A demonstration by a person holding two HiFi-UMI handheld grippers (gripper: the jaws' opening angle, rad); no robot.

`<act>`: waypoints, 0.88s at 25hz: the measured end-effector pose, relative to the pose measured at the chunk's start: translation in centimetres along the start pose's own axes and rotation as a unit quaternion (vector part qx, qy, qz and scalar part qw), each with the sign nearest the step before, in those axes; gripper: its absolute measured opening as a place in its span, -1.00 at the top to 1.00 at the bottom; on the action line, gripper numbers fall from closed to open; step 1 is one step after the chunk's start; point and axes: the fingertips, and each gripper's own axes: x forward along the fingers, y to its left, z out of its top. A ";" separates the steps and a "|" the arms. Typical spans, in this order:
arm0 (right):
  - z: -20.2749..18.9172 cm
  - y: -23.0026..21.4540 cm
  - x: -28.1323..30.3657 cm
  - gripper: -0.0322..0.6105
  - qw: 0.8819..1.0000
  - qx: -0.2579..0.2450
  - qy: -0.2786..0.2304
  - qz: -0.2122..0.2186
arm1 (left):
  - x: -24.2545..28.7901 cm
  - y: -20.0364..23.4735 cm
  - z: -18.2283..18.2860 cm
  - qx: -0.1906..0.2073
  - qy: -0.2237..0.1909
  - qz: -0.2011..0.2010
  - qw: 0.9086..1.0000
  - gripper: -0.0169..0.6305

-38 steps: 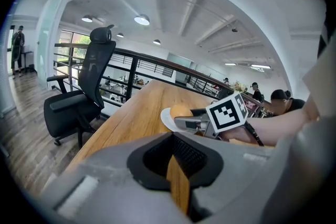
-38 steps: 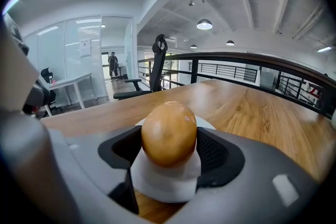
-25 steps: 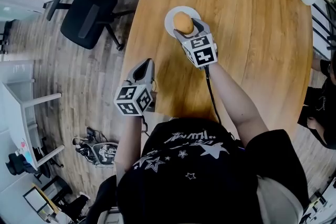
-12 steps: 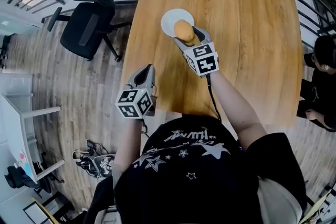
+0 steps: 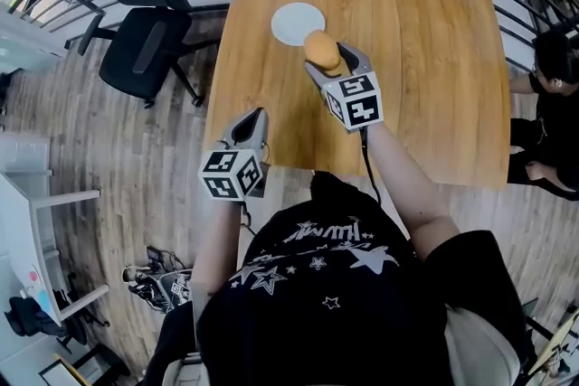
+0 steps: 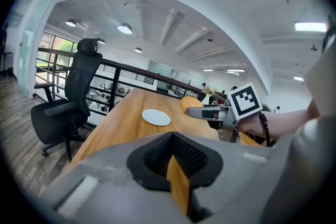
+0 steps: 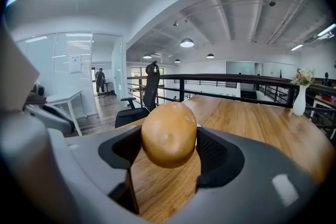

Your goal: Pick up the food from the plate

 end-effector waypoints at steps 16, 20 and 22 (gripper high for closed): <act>-2.5 5.1 -11.1 -0.11 0.998 0.015 -0.018 -0.060 | -8.8 -3.2 -3.7 0.017 -0.014 -0.044 0.999 0.94; -4.3 6.8 -14.2 -0.11 0.997 0.022 -0.014 -0.074 | -10.7 -4.3 -5.7 0.018 -0.006 -0.061 0.998 0.95; -5.2 7.6 -16.0 -0.11 0.996 0.025 -0.010 -0.082 | -11.6 -5.0 -6.9 0.018 0.003 -0.073 0.997 0.94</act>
